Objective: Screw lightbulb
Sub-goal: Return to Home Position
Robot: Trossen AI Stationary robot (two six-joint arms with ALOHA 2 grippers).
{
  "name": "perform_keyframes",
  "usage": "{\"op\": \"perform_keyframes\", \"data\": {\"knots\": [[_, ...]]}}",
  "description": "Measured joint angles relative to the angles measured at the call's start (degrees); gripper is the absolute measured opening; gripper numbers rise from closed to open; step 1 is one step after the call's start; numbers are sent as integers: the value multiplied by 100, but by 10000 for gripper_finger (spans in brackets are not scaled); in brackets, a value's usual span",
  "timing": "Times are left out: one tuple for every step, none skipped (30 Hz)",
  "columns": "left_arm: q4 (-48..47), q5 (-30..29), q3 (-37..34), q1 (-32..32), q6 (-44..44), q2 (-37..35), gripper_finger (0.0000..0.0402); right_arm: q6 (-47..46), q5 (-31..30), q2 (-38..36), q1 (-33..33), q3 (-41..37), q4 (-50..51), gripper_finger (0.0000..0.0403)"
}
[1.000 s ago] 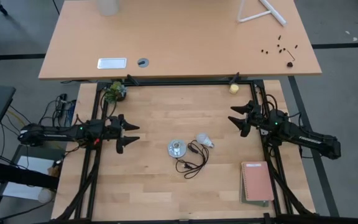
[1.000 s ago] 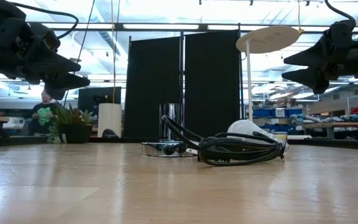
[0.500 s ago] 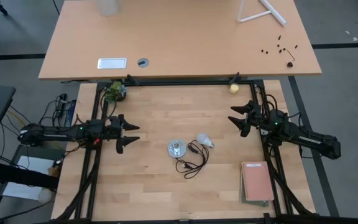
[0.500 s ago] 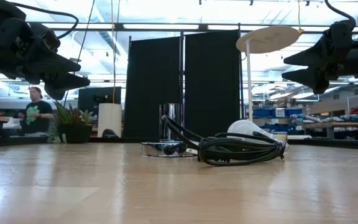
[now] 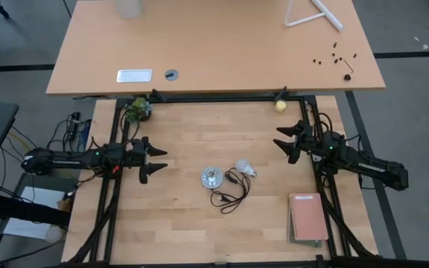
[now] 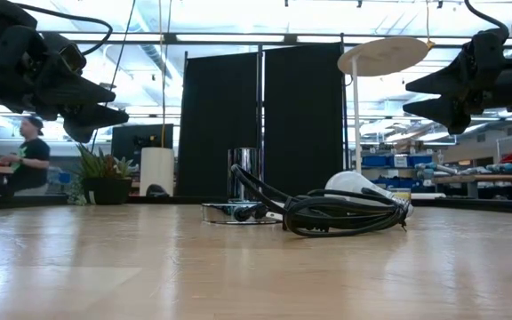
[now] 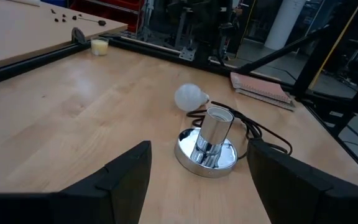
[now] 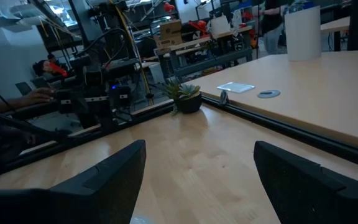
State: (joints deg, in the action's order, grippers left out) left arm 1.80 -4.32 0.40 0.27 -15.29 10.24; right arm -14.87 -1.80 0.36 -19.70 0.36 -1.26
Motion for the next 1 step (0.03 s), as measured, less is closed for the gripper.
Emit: {"op": "perform_keyframes", "data": {"knots": [[1,0,0,0,0,0,268,2,1,0,0,0,0,308]]}}
